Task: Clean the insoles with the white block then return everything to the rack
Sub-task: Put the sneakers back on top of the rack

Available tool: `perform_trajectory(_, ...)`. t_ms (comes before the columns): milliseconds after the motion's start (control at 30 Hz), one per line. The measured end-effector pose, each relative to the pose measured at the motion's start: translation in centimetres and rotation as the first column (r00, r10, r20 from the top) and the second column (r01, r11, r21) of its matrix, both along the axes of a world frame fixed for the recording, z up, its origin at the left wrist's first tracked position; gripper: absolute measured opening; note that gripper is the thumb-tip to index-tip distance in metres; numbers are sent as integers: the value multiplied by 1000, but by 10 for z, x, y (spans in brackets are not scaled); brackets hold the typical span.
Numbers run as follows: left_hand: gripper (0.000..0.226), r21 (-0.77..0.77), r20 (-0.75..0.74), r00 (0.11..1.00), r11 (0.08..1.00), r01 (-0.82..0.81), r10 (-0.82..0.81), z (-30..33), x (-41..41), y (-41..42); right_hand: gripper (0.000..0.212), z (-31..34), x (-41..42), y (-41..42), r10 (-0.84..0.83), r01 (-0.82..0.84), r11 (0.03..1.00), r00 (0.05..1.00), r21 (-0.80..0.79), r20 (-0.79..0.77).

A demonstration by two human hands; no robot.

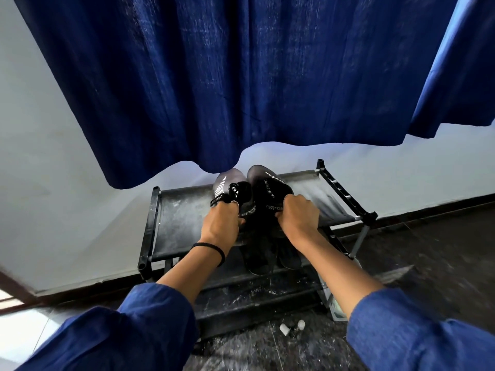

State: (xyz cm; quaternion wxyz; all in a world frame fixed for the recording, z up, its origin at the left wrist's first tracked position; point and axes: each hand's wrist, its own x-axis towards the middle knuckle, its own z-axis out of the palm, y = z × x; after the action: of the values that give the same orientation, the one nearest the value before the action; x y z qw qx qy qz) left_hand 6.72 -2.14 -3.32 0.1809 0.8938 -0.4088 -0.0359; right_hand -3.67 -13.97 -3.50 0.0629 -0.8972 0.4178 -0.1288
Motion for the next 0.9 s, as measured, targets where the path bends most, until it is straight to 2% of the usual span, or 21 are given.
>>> perform_trajectory(133,13,47,74,997,999,-9,5,2,-8,2,21,0,-2,1,-16,17,1000,998,26,-63)
perform_trajectory(233,25,54,85,996,998,-35,31,2,-14,4,24,-1,-7,1,-2,4,998,999,68,-33)
perform_trajectory(433,57,4,33,995,995,-98,98,5,-30,12,67,-3,-30,2,115,-124,976,991,178,62)
perform_trajectory(567,78,22,116,983,990,-143,139,7,-52,18,86,-6,-51,7,190,-204,957,978,206,87)
perform_trajectory(733,81,26,175,980,994,-104,98,14,-89,16,87,2,-82,10,183,-193,970,980,151,72)
perform_trajectory(900,68,-30,196,980,1000,-5,11,10,-124,6,76,1,-115,9,147,-156,980,986,120,80)
